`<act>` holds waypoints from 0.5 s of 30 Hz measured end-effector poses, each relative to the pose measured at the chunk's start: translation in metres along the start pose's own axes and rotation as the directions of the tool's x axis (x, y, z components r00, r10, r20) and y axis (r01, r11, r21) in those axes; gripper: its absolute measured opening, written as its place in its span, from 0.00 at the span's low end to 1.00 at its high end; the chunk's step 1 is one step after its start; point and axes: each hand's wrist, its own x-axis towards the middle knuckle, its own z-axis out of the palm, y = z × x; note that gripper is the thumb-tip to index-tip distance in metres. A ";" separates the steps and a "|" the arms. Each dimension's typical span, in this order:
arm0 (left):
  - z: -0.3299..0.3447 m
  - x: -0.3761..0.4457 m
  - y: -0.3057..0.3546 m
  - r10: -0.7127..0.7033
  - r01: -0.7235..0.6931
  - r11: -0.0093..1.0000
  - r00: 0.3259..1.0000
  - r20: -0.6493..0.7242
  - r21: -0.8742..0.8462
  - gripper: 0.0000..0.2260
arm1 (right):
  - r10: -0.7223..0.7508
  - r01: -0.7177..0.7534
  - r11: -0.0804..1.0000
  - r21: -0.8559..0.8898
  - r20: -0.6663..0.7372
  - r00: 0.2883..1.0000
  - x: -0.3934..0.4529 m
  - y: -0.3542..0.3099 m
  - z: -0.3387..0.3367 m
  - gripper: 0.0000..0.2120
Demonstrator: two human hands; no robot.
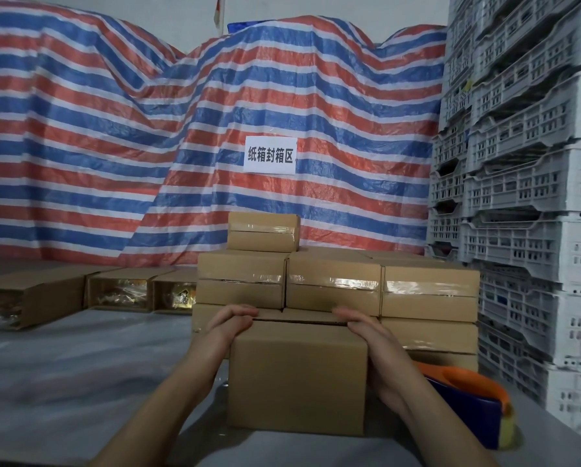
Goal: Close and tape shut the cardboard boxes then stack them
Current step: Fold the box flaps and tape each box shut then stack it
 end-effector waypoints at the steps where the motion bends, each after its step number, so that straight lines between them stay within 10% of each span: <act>1: -0.001 0.001 0.000 0.007 -0.007 1.000 1.000 -0.001 0.004 0.09 | 0.004 -0.004 1.000 -0.023 -0.003 1.000 0.001 0.001 0.001 0.14; 10: -0.006 0.001 0.028 0.050 -0.089 0.930 0.992 0.115 0.358 0.10 | 0.003 -0.007 0.996 -0.088 -0.051 0.999 0.005 -0.001 0.002 0.15; 15: 0.027 -0.008 0.058 0.157 -0.388 0.545 0.918 0.364 0.743 0.13 | 0.008 -0.013 0.994 -0.110 -0.050 0.999 0.003 -0.003 0.003 0.14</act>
